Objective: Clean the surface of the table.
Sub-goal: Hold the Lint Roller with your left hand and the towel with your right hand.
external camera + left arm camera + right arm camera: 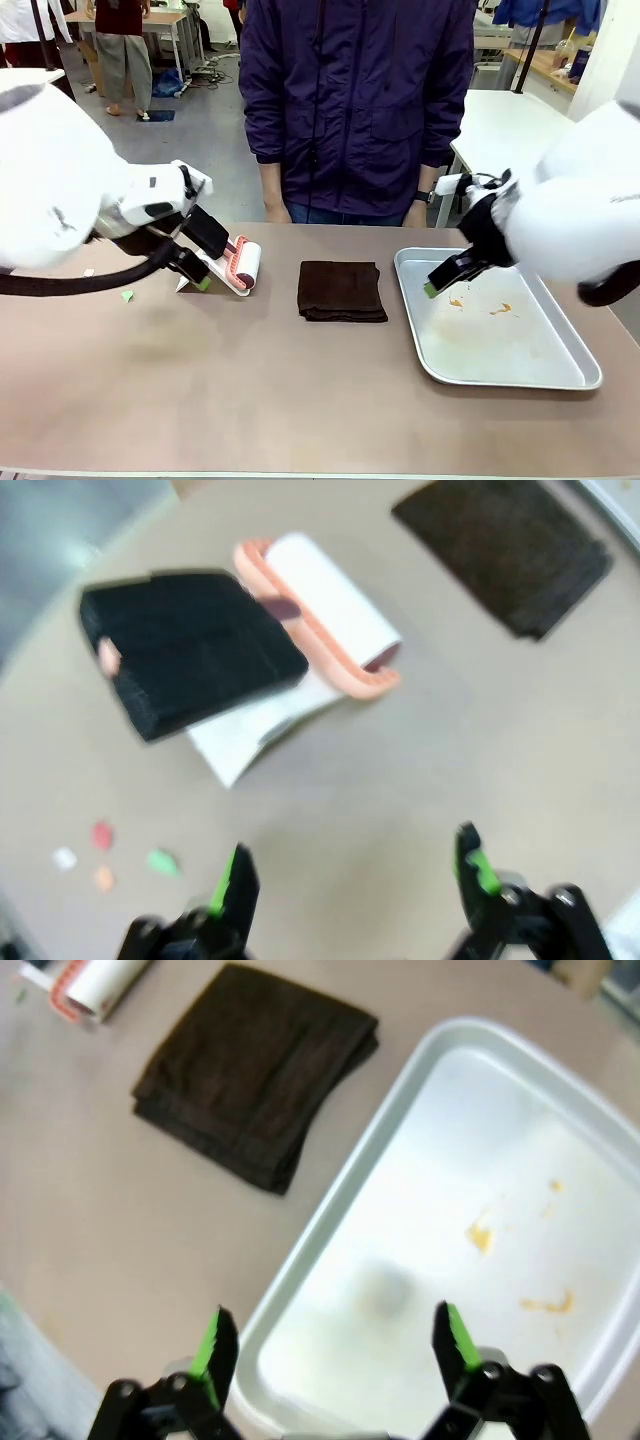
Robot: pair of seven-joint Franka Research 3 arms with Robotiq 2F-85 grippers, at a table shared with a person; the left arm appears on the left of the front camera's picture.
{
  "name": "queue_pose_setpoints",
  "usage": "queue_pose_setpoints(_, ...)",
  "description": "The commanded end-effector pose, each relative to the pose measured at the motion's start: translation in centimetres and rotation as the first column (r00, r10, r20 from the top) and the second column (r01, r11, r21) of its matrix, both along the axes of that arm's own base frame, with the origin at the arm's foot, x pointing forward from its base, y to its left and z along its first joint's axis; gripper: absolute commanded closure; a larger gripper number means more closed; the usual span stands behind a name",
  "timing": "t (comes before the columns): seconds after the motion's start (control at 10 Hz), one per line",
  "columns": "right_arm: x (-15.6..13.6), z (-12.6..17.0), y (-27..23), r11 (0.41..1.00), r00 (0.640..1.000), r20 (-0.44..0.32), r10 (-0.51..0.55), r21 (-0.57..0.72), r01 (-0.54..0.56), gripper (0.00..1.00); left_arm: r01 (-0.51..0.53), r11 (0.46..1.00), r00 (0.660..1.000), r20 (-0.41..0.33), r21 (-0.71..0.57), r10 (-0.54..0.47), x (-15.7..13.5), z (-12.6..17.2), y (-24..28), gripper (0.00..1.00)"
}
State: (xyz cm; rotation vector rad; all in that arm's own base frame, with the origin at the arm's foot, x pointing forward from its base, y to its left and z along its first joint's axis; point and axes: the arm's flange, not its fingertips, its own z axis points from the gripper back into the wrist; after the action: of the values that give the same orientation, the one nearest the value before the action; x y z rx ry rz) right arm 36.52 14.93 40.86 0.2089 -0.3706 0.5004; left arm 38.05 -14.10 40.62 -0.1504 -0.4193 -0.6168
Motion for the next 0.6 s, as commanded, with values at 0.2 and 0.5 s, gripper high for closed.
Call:
queue_pose_setpoints(0.2, -3.1, 5.2, -9.1, 0.923, 0.967, -0.159, -0.2, 0.302, 0.24, 0.0, -0.25, 0.932, 0.964, -0.161, -0.263, 0.213, -4.8, 6.1, 9.0, 0.0)
queue_pose_setpoints(0.5, -5.7, 4.4, -18.1, 0.667, 0.92, -0.252, -0.3, 0.635, 0.391, 0.0, -0.369, 0.732, 0.929, -0.235, -0.573, 0.285, -7.3, 5.2, 18.3, 0.0)
